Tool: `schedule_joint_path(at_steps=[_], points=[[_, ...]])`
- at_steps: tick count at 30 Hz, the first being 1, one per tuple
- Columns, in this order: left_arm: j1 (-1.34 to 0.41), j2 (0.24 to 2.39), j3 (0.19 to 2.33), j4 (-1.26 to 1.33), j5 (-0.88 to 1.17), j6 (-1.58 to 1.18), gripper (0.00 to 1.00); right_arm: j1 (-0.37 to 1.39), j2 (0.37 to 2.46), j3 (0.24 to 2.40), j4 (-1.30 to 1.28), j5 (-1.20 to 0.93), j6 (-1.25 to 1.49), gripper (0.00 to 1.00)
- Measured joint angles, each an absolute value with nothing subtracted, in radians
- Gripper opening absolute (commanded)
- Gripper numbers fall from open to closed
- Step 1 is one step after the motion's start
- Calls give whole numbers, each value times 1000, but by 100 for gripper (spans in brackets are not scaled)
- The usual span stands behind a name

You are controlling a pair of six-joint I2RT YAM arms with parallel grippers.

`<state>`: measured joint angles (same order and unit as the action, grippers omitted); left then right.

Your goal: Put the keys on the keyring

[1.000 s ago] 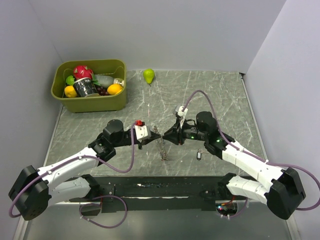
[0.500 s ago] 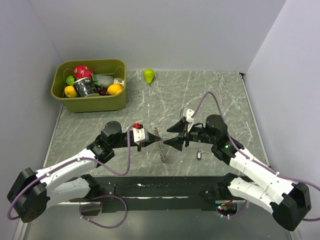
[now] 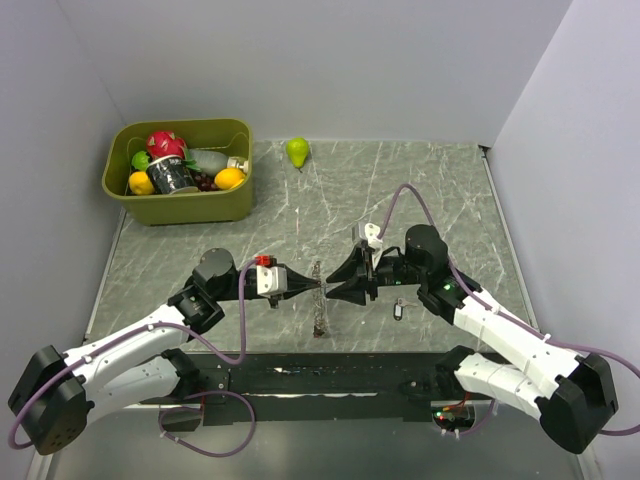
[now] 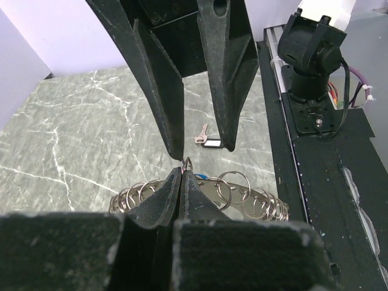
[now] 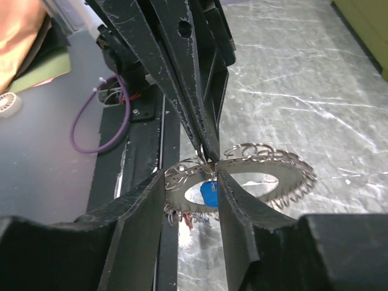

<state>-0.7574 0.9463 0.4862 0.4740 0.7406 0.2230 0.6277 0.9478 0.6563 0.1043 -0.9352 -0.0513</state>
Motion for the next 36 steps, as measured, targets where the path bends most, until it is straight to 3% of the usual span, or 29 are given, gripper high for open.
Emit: schedule_joint_path(at_steps=[12, 24, 28, 36], points=[[-758, 947, 486, 496, 748, 218, 1, 628, 974, 674, 112, -931, -35, 41], [-758, 971, 486, 520, 764, 196, 1, 628, 986, 674, 126, -909, -11, 20], [-757, 973, 486, 519, 763, 192, 1, 628, 995, 675, 128, -912, -7, 0], [-753, 973, 486, 514, 754, 186, 1, 628, 1005, 686, 118, -913, -9, 0]])
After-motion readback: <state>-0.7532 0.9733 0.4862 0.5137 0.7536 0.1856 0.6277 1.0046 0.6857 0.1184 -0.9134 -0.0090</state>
